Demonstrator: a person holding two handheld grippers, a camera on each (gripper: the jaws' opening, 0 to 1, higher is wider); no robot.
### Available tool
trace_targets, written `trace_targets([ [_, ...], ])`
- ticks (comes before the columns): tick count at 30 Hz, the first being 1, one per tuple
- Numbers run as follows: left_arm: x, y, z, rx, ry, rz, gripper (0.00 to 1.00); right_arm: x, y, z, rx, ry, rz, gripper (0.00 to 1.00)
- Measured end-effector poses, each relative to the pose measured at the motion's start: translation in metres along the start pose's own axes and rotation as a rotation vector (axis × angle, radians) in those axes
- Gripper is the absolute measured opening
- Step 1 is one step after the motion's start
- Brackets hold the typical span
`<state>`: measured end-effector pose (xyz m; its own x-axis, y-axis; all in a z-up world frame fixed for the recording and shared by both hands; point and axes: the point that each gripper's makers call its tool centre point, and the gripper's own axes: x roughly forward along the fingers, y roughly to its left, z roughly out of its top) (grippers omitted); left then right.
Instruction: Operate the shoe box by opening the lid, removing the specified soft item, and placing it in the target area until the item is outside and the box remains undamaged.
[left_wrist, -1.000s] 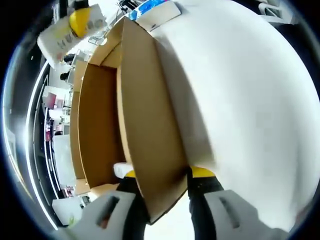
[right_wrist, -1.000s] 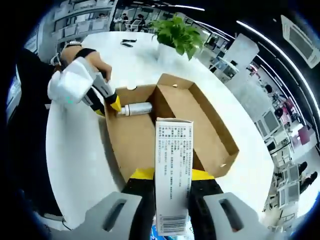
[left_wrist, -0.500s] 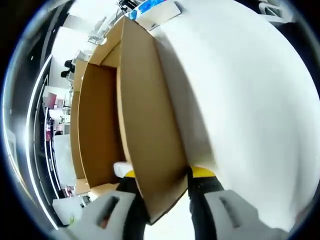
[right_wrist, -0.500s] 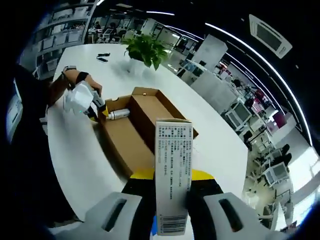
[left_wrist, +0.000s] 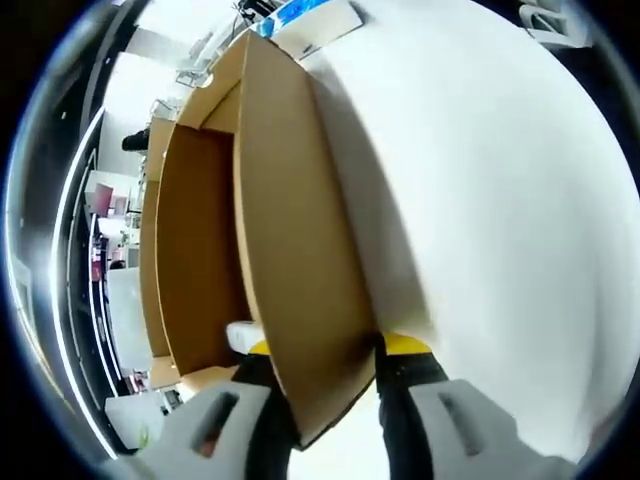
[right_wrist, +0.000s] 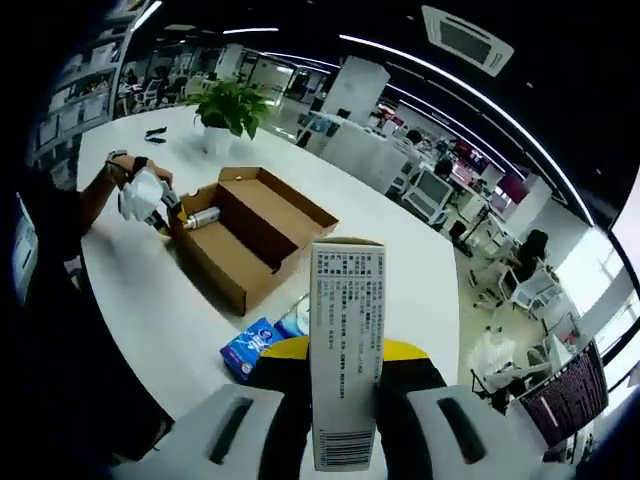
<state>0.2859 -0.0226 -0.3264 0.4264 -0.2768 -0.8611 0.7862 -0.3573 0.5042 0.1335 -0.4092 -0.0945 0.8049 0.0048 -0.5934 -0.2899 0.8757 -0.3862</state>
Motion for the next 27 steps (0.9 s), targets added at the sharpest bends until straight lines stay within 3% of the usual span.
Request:
trace_targets([
  [5, 0.000, -0.001, 0.001, -0.004, -0.001, 0.001, 0.29, 0.005, -0.006, -0.032, 0.039, 0.046, 0.007, 0.21],
  [10, 0.001, 0.000, 0.000, -0.029, 0.019, -0.006, 0.29, 0.026, -0.020, -0.064, 0.125, 0.062, 0.032, 0.21],
  [14, 0.000, 0.000, -0.002, -0.044, 0.028, 0.004, 0.29, 0.042, -0.023, -0.090, 0.129, 0.131, 0.051, 0.21],
  [27, -0.001, 0.000, -0.005, -0.057, 0.038, 0.004, 0.29, 0.111, -0.012, -0.132, 0.173, 0.306, 0.107, 0.21],
])
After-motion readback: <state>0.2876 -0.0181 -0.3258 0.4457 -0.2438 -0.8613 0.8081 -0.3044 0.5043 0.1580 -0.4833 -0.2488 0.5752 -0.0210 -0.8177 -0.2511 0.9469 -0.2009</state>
